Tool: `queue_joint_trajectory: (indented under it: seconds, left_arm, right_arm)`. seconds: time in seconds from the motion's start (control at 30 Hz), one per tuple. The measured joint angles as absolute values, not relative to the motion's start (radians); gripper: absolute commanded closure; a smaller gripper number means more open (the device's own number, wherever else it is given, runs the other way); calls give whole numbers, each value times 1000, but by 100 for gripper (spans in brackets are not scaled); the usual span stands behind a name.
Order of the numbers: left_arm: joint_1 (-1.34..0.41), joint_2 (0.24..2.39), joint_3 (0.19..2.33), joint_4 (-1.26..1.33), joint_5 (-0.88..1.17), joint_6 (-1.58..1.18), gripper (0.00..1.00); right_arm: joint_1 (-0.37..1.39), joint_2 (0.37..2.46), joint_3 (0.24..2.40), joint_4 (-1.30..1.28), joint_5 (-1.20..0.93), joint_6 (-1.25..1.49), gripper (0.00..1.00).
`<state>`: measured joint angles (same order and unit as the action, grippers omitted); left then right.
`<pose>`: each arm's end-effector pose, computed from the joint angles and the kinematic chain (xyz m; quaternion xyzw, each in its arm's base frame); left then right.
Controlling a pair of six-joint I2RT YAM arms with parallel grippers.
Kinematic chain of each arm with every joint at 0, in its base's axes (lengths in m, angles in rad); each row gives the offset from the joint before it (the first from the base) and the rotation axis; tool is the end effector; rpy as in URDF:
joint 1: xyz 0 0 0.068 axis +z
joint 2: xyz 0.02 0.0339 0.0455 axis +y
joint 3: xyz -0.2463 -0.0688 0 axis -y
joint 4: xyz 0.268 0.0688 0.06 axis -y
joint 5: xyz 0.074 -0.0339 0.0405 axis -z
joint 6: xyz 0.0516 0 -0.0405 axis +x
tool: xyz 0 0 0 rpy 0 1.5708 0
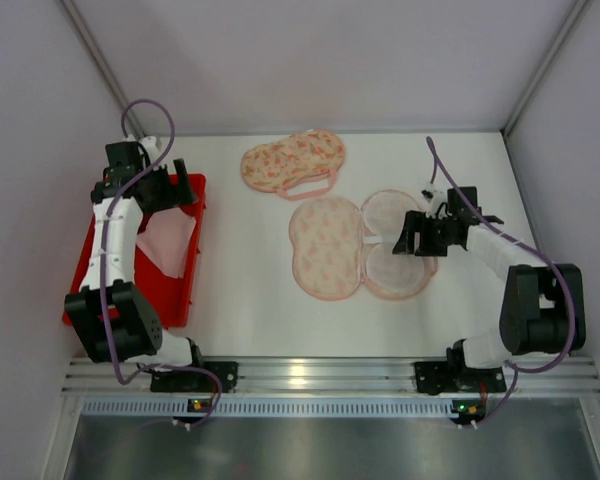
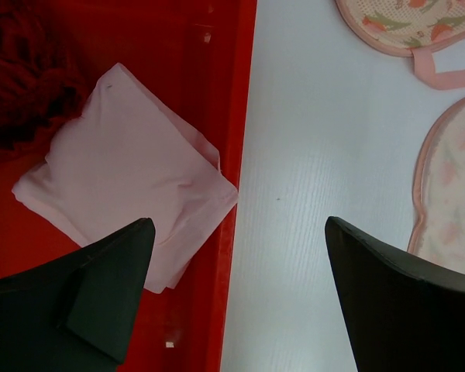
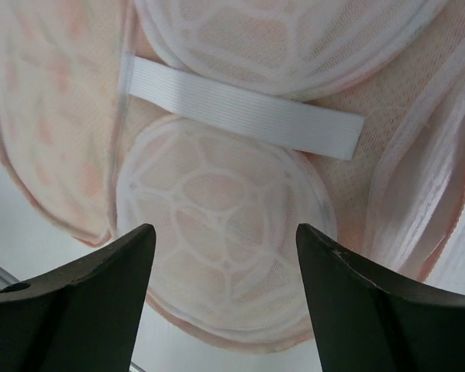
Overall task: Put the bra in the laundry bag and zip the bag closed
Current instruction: Move the laundry bag to the center of the board, then pick up the bra from the bin.
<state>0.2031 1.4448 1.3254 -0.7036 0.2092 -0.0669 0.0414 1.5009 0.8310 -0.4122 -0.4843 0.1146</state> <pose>0.3420 0.0595 0.2942 -0.0868 0.9225 -0.0723 0.3690 0.3051 0.0367 0.1342 -0.0235 0.9435 0.2503 0.2160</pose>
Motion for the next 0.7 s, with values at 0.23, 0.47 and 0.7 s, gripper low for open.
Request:
queue_joint_trajectory:
  seconds: [0.23, 0.47, 0.7]
  left_arm:
    - [295, 1515, 1388, -749, 270, -14, 8]
    - [366, 1605, 1400, -792, 239, 34, 15]
    - [381, 1628, 1344, -798, 242, 59, 26]
  right_arm:
    - [47, 1365, 901, -436, -477, 105, 0]
    - [135, 1271, 999, -426, -400, 43, 0]
    - [170, 1291, 1031, -332, -427, 6, 0]
